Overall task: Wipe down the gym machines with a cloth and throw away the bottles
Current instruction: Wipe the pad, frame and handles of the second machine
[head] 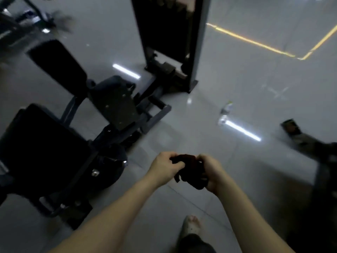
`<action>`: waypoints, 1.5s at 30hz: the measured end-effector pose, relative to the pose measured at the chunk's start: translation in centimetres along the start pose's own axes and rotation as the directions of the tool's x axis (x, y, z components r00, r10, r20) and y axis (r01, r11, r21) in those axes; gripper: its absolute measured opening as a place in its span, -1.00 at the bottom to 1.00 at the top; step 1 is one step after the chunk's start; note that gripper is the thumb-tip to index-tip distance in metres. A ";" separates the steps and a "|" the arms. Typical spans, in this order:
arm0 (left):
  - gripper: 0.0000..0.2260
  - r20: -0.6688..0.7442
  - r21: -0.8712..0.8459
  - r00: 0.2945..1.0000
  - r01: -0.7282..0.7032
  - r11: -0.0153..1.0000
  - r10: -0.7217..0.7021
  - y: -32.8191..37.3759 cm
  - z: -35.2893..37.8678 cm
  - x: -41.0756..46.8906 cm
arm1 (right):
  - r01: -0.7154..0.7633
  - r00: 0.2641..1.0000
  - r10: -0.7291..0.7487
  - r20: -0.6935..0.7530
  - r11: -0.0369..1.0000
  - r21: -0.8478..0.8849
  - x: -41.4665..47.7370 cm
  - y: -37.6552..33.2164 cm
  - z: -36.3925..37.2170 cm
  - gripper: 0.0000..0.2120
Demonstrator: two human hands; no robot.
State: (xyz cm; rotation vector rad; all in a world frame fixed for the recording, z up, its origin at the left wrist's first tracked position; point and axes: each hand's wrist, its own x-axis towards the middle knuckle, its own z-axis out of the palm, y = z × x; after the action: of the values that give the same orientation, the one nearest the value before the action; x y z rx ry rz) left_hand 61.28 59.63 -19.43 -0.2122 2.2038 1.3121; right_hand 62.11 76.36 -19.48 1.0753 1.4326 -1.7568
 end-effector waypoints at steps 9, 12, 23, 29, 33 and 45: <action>-0.89 0.281 -0.198 0.952 -0.068 0.978 0.123 17.4 5.5 -5.0 | 0.288 0.943 -0.260 -0.209 0.951 0.114 -14.1 -6.0 -12.1 -0.81; -0.95 0.332 -0.278 0.926 -0.085 0.957 0.179 21.0 6.0 -5.4 | 0.396 0.903 -0.352 -0.248 0.904 0.159 -17.5 -6.0 -13.5 -0.68; -0.91 0.595 -0.196 0.625 -0.498 0.845 0.506 32.9 12.3 -14.6 | 0.691 0.578 -0.563 -0.591 0.723 -0.012 -33.1 -1.5 -18.8 -0.85; -0.81 0.740 -0.176 0.460 -0.571 0.802 0.490 36.1 17.5 -18.4 | 0.736 0.455 -0.416 -0.787 0.673 0.070 -38.2 1.8 -23.3 -0.91; -0.81 0.838 -0.025 0.366 -0.715 0.699 0.404 37.9 21.7 -18.7 | 0.796 0.481 -0.390 -0.785 0.571 0.203 -40.3 3.3 -27.1 -0.92; -0.89 0.521 0.459 0.674 -0.739 0.494 0.524 38.8 30.7 -14.1 | 0.698 0.612 -0.478 -0.630 0.701 0.146 -38.1 4.1 -41.3 -0.89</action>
State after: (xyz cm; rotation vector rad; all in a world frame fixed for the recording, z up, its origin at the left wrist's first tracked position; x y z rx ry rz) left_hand 69.05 103.40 6.51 1.1395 2.3582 0.7042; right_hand 92.11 114.71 8.86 1.5182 2.0471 -2.4155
